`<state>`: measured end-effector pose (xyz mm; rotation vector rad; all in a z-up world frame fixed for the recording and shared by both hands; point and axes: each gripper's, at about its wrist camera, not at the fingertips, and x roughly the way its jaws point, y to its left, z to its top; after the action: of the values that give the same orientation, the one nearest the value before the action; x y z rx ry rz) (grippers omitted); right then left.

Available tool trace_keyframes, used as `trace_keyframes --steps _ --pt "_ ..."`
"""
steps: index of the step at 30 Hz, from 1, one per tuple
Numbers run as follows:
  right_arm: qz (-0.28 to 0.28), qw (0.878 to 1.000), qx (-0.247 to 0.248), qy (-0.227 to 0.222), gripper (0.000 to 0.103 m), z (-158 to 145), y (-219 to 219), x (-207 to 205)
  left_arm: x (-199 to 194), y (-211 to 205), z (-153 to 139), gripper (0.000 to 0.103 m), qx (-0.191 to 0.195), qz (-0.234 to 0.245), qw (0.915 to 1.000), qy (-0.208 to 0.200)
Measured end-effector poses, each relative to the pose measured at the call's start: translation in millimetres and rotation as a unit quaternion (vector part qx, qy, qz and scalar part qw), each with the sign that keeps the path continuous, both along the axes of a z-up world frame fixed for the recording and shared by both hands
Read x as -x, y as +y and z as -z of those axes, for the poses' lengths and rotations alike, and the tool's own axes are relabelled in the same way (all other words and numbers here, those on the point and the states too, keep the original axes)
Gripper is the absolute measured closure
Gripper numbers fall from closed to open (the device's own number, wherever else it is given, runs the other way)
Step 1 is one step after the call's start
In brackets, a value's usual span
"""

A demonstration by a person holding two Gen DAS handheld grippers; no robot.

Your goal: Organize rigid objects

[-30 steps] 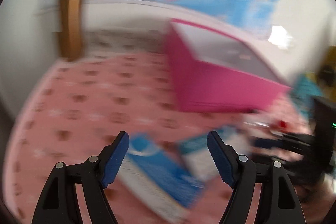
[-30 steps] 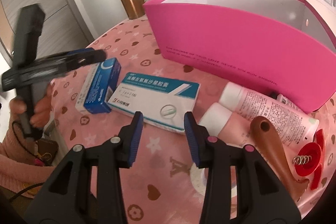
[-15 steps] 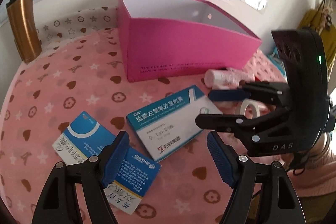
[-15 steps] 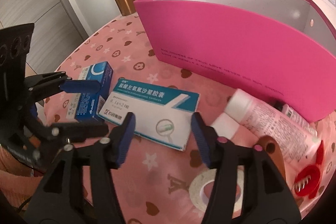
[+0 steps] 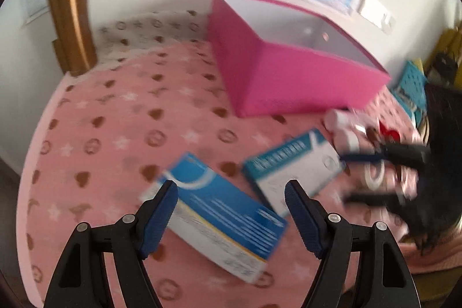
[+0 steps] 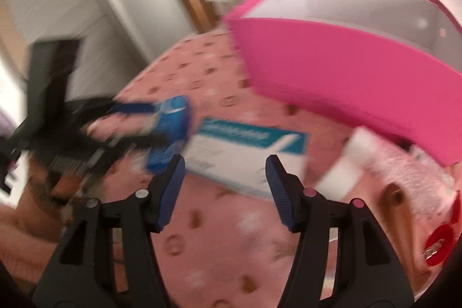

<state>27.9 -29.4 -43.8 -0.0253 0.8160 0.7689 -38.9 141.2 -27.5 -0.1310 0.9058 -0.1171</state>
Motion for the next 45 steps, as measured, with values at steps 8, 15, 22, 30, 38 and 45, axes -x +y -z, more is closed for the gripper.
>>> trace_keyframes --steps 8,15,22,30,38,45 --pt "-0.102 0.992 -0.024 0.076 0.051 32 44 20 -20 28 23 0.03 0.021 -0.006 0.9991 0.037" --pt "-0.088 0.993 -0.027 0.074 0.051 37 44 16 12 9 28 0.031 0.041 0.017 0.9978 0.05" --pt "-0.044 0.996 -0.032 0.067 0.051 33 3 17 36 -29 33 0.031 0.077 0.061 0.9939 0.05" --pt "-0.004 0.997 -0.036 0.064 0.051 34 -27 24 37 -48 35 0.047 0.082 0.056 0.9943 0.041" --pt "0.007 0.999 -0.027 0.031 0.064 14 -39 33 38 -57 21 0.055 0.076 0.046 0.9956 0.029" --pt "0.021 0.999 -0.024 -0.009 0.064 -16 -49 35 26 -70 5 0.055 0.074 0.051 0.9959 0.008"
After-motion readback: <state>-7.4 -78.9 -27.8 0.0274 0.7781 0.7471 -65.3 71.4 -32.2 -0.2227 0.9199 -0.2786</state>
